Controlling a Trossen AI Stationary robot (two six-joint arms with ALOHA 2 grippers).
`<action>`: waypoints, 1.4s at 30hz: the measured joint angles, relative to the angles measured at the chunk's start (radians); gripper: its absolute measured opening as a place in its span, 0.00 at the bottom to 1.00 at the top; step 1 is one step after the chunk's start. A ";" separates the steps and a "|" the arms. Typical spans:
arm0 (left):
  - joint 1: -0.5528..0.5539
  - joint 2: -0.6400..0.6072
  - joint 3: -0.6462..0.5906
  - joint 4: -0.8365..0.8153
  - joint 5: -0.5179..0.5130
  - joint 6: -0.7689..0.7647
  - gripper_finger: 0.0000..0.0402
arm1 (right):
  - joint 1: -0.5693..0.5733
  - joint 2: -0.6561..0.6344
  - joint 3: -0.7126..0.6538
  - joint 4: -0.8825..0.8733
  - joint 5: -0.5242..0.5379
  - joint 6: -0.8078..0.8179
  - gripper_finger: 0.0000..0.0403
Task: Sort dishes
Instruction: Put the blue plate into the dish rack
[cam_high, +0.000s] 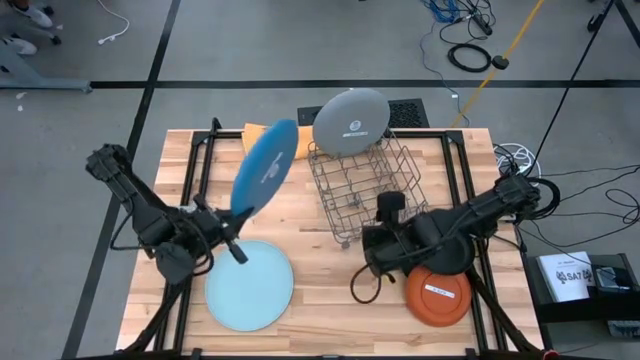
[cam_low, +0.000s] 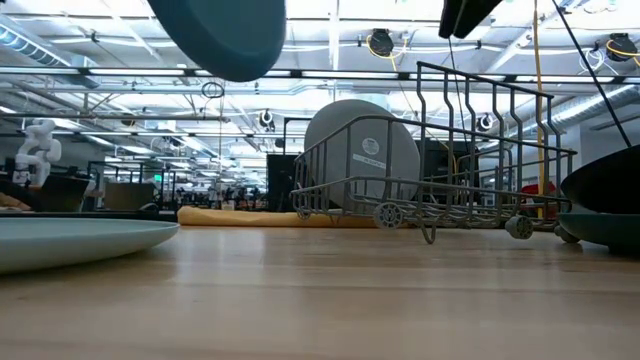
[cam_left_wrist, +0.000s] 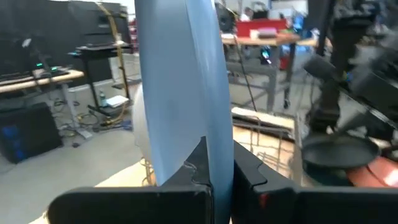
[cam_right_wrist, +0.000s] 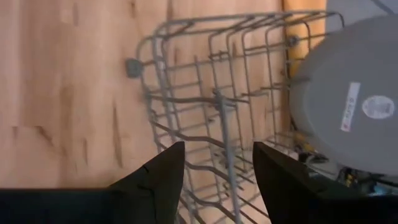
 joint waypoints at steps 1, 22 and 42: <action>0.014 0.000 0.000 0.027 0.036 0.050 0.04 | -0.011 0.000 0.000 -0.009 0.001 -0.005 0.45; 0.151 -0.065 0.000 0.207 0.360 0.382 0.04 | -0.180 0.066 -0.042 0.132 -0.219 -0.196 0.22; 0.142 -0.088 0.000 0.169 0.380 0.375 0.04 | -0.201 0.115 -0.044 0.548 -0.342 -0.312 0.03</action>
